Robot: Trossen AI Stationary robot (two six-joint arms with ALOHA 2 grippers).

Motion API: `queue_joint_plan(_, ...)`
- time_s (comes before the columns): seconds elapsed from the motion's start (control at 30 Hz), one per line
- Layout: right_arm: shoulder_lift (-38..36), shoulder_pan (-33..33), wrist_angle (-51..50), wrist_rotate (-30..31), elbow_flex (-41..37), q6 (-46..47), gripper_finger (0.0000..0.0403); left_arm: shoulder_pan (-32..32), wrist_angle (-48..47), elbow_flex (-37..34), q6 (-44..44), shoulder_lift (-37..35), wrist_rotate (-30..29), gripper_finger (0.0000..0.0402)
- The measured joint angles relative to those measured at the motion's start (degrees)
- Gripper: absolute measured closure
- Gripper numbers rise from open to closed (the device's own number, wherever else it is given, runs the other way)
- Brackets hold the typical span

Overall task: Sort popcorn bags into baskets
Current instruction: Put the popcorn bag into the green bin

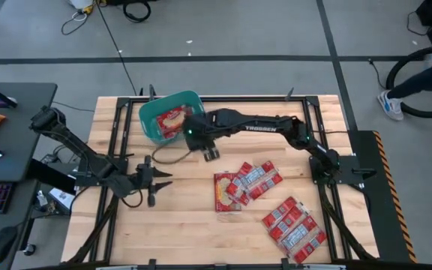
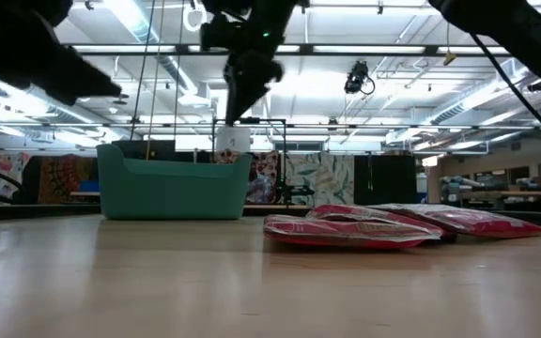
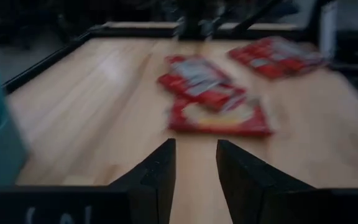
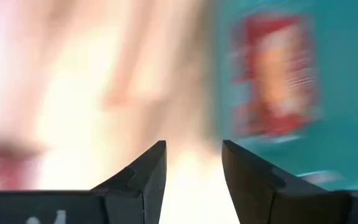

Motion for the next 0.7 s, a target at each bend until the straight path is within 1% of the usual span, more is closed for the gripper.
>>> queue_joint_plan(0.1, 0.0, 1.4, -6.2, -6.8, -0.9, 4.9, 0.0243, 0.0, -5.1, 0.0, -4.7, 0.0, -3.2, 0.0280)
queue_joint_plan(0.17, 0.0, 2.7, -8.2, -9.3, -2.8, 7.3, 0.0243, 0.0, -6.2, 0.0, -7.4, 0.0, -5.2, 0.0280)
queue_joint_plan(0.3, 0.0, 6.9, -8.8, -9.7, -9.9, 8.1, 0.0243, 0.0, -6.1, 0.0, -8.8, 0.0, -7.4, 0.0280)
queue_joint_plan(0.43, 0.2, 10.9, -7.6, -9.5, -16.4, 8.2, 0.0244, 0.0, -6.3, 0.0, -8.8, 0.0, -6.7, 0.0280)
queue_joint_plan(0.5, 0.2, 12.6, -5.3, -9.8, -18.1, 9.1, 0.0246, 0.0, -6.3, 0.0, -8.8, 0.0, -6.2, 0.0280)
queue_joint_plan(0.63, 0.2, 15.1, -0.3, -12.4, -20.9, 10.1, 0.0252, 0.3, -6.3, 0.0, -8.2, 0.0, -5.9, 0.0280)
queue_joint_plan(0.7, 0.2, 15.9, -0.4, -12.3, -21.9, 10.7, 0.0255, 1.1, -6.2, 0.0, -7.4, 0.0, -5.8, 0.0280)
